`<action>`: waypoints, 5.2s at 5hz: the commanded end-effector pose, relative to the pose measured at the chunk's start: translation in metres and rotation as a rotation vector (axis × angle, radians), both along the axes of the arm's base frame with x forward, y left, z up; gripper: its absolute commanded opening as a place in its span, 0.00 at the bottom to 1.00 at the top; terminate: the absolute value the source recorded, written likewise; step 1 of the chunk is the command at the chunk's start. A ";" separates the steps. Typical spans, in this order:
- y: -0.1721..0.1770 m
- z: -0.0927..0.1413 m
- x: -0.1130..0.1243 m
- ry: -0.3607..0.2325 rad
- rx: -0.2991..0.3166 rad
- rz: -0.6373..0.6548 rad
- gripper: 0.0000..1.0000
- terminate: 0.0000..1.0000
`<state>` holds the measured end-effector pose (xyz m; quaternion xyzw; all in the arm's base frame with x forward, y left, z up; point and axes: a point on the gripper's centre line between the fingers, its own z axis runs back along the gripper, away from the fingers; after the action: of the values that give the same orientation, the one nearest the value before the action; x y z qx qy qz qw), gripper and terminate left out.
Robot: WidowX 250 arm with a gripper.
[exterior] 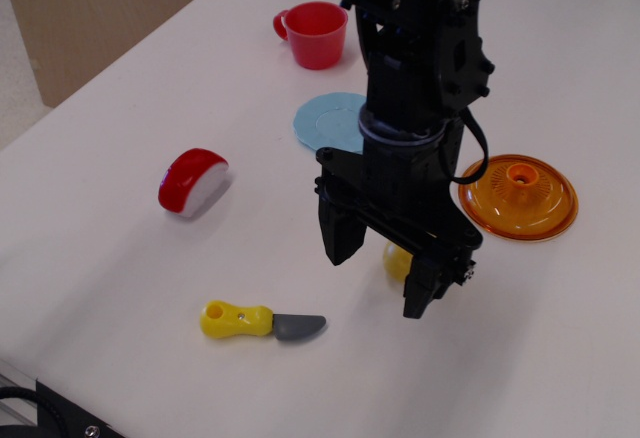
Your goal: Put sushi on plate
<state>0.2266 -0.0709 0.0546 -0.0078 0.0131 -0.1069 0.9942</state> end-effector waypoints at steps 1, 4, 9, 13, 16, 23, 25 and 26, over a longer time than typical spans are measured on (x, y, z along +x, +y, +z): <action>0.000 0.000 0.000 0.000 0.000 0.000 1.00 0.00; 0.105 0.025 0.029 -0.093 0.087 0.289 1.00 0.00; 0.199 -0.013 0.051 -0.070 0.063 0.304 1.00 0.00; 0.176 -0.041 0.051 -0.017 0.039 0.240 0.00 0.00; 0.142 -0.013 0.075 -0.098 0.038 0.207 0.00 0.00; 0.115 0.000 0.162 -0.158 0.021 0.265 1.00 0.00; 0.107 0.037 0.124 -0.153 0.031 0.289 1.00 0.00; 0.107 0.037 0.124 -0.153 0.031 0.289 1.00 0.00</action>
<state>0.3503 0.0355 0.0681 0.0117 -0.0309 0.0383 0.9987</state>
